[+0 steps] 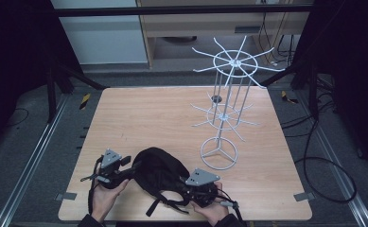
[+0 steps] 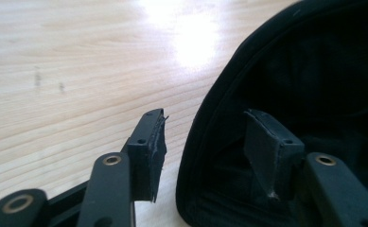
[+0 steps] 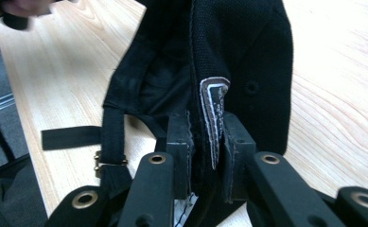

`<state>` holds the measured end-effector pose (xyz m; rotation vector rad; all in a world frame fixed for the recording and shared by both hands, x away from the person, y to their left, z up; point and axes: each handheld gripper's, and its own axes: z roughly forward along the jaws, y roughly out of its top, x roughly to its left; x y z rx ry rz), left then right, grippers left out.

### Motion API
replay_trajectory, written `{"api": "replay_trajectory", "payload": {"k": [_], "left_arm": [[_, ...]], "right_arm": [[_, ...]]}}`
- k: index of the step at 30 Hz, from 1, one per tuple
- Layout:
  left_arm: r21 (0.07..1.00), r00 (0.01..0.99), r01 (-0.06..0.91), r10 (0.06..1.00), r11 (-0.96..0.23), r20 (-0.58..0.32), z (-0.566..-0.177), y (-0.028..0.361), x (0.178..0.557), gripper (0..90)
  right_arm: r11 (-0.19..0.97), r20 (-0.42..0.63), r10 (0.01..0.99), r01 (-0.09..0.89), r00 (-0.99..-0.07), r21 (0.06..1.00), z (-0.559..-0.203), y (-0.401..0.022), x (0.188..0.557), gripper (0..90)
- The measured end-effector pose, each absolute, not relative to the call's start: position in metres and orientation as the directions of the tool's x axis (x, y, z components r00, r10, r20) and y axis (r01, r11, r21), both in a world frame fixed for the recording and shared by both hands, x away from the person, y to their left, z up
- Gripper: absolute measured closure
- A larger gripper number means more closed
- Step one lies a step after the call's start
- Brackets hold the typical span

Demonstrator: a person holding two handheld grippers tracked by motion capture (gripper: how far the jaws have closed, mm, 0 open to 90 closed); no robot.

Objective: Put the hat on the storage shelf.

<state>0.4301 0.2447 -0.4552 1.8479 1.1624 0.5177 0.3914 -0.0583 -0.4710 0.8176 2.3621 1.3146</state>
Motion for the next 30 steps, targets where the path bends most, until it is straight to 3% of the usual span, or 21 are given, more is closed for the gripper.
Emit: {"api": "replay_trajectory", "payload": {"k": [7, 21, 30], "left_arm": [[0.866, 0.553, 0.47, 0.822, -0.172, -0.137, -0.433, 0.233, 0.4, 46.7], [0.861, 0.652, 0.473, 0.731, -0.186, -0.201, -0.419, 0.186, 0.397, 38.6], [0.852, 0.651, 0.489, 0.728, -0.188, -0.214, -0.419, 0.164, 0.405, 35.4]], "right_arm": [[0.393, 0.02, 0.636, 0.346, -0.771, 0.852, -0.471, -0.058, 0.391, 75.3], [0.393, 0.02, 0.627, 0.338, -0.779, 0.855, -0.47, -0.053, 0.39, 74.0], [0.4, 0.01, 0.615, 0.322, -0.789, 0.858, -0.471, -0.049, 0.389, 74.3]]}}
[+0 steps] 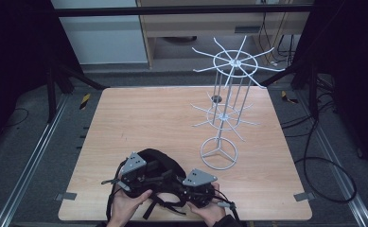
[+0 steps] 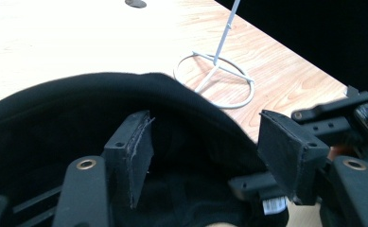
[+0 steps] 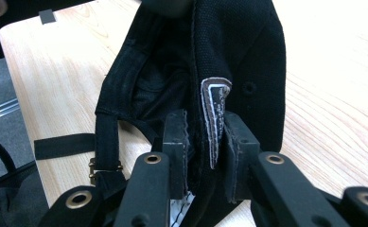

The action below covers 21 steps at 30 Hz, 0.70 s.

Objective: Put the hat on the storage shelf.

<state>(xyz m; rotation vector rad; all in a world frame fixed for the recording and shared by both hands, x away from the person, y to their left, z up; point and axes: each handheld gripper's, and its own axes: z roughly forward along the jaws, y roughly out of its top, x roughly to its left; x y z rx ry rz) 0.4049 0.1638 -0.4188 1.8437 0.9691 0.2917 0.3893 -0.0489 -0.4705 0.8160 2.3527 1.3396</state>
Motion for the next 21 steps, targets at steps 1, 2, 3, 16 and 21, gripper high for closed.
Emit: {"api": "replay_trajectory", "payload": {"k": [1, 2, 3, 16, 21], "left_arm": [[0.849, 0.643, 0.497, 0.734, -0.18, -0.221, -0.419, 0.162, 0.407, 35.5], [0.845, 0.636, 0.506, 0.737, -0.172, -0.231, -0.419, 0.161, 0.409, 35.8], [0.841, 0.629, 0.516, 0.739, -0.163, -0.243, -0.42, 0.159, 0.41, 35.9], [0.829, 0.604, 0.542, 0.749, -0.135, -0.273, -0.418, 0.147, 0.418, 55.5], [0.835, 0.616, 0.532, 0.74, -0.139, -0.27, -0.416, 0.147, 0.415, 68.0]], "right_arm": [[0.403, 0.004, 0.612, 0.316, -0.791, 0.859, -0.47, -0.048, 0.389, 74.4], [0.404, 0.0, 0.609, 0.31, -0.793, 0.86, -0.47, -0.048, 0.389, 74.4], [0.405, 0.001, 0.606, 0.31, -0.795, 0.86, -0.47, -0.048, 0.389, 74.4], [0.412, -0.015, 0.586, 0.282, -0.81, 0.866, -0.47, -0.045, 0.388, 73.0], [0.397, 0.006, 0.58, 0.29, -0.815, 0.871, -0.47, -0.047, 0.389, 68.5]]}}
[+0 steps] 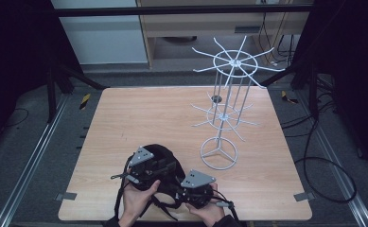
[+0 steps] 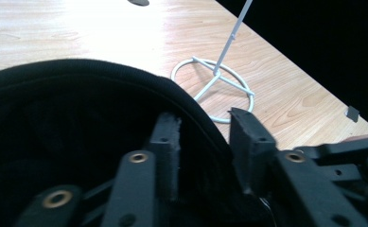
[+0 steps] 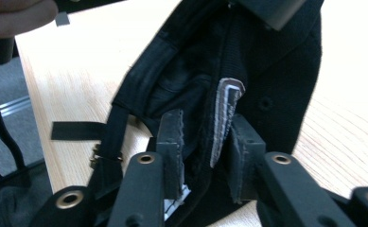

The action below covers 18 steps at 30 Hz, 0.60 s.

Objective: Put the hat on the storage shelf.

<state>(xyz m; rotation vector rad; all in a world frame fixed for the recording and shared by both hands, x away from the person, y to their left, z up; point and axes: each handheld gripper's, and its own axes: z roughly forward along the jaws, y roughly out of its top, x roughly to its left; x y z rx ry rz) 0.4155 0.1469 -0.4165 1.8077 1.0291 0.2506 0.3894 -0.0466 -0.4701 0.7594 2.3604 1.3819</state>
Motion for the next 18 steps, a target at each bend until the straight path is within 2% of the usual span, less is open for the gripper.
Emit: {"api": "replay_trajectory", "payload": {"k": [1, 2, 4, 8, 15, 18], "left_arm": [[0.837, 0.617, 0.531, 0.738, -0.133, -0.274, -0.416, 0.147, 0.415, 68.0], [0.843, 0.625, 0.523, 0.729, -0.127, -0.278, -0.413, 0.15, 0.414, 72.1], [0.848, 0.631, 0.518, 0.72, -0.114, -0.289, -0.409, 0.154, 0.413, 75.0], [0.86, 0.638, 0.5, 0.715, -0.099, -0.288, -0.402, 0.161, 0.411, 78.0], [0.876, 0.64, 0.469, 0.725, -0.108, -0.253, -0.397, 0.173, 0.409, 80.6], [0.887, 0.649, 0.448, 0.723, -0.113, -0.236, -0.394, 0.179, 0.407, 80.9]], "right_arm": [[0.397, 0.006, 0.58, 0.29, -0.815, 0.871, -0.47, -0.047, 0.389, 68.5], [0.375, 0.028, 0.58, 0.297, -0.814, 0.878, -0.468, -0.049, 0.391, 63.9], [0.352, 0.046, 0.577, 0.299, -0.816, 0.887, -0.465, -0.052, 0.391, 59.8], [0.304, 0.074, 0.558, 0.286, -0.826, 0.909, -0.454, -0.06, 0.388, 53.1], [0.234, 0.09, 0.554, 0.258, -0.828, 0.938, -0.432, -0.078, 0.384, 49.4], [0.227, 0.084, 0.597, 0.269, -0.798, 0.936, -0.431, -0.087, 0.389, 48.9]]}}
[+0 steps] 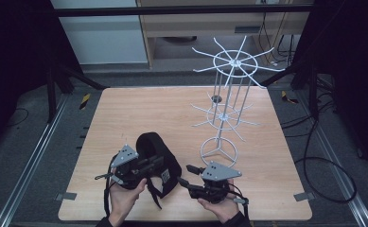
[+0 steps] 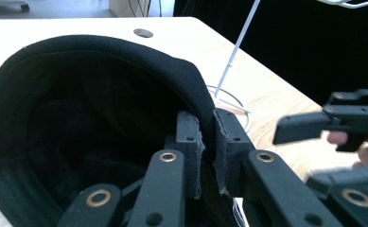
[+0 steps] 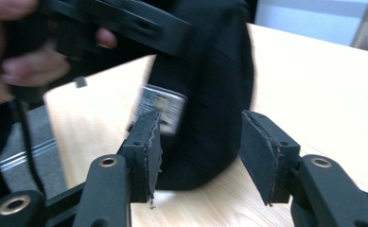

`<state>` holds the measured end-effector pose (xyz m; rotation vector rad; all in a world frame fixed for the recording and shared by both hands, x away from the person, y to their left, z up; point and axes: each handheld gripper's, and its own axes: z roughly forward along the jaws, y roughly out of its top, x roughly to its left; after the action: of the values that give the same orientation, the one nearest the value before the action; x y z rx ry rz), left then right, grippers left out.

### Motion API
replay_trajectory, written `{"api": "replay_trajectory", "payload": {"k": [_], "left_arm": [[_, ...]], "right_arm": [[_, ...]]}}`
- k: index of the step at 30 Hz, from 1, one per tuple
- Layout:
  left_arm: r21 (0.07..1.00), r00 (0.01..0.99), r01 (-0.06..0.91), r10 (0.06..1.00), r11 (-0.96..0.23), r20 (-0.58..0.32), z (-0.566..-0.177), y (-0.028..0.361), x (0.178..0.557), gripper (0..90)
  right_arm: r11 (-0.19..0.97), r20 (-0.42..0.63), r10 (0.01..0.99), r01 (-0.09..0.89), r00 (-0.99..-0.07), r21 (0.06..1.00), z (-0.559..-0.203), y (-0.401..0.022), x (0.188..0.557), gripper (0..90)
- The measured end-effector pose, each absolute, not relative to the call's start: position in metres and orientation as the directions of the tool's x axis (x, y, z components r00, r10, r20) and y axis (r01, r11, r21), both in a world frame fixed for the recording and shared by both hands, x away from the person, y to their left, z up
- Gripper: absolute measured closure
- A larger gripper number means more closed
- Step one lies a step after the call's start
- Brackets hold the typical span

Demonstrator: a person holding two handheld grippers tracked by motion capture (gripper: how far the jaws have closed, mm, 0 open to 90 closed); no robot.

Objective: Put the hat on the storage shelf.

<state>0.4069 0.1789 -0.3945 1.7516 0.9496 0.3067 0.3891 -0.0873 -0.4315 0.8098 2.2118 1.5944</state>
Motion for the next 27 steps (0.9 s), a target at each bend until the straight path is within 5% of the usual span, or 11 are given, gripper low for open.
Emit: {"api": "replay_trajectory", "payload": {"k": [10, 12, 15, 27], "left_arm": [[0.913, 0.719, 0.39, 0.657, -0.115, -0.224, -0.381, 0.177, 0.397, 81.2], [0.914, 0.73, 0.385, 0.647, -0.126, -0.218, -0.381, 0.174, 0.395, 81.2], [0.916, 0.736, 0.372, 0.649, -0.15, -0.193, -0.382, 0.171, 0.394, 81.2], [0.918, 0.693, 0.342, 0.713, -0.202, -0.101, -0.391, 0.192, 0.384, 77.5]], "right_arm": [[0.27, 0.096, 0.609, 0.319, -0.788, 0.908, -0.454, -0.081, 0.405, 47.9], [0.278, 0.088, 0.599, 0.31, -0.796, 0.909, -0.457, -0.078, 0.407, 54.0], [0.297, 0.095, 0.58, 0.319, -0.809, 0.9, -0.458, -0.077, 0.407, 80.1], [0.355, -0.11, 0.652, 0.174, -0.75, 0.919, -0.44, -0.071, 0.396, 85.7]]}}
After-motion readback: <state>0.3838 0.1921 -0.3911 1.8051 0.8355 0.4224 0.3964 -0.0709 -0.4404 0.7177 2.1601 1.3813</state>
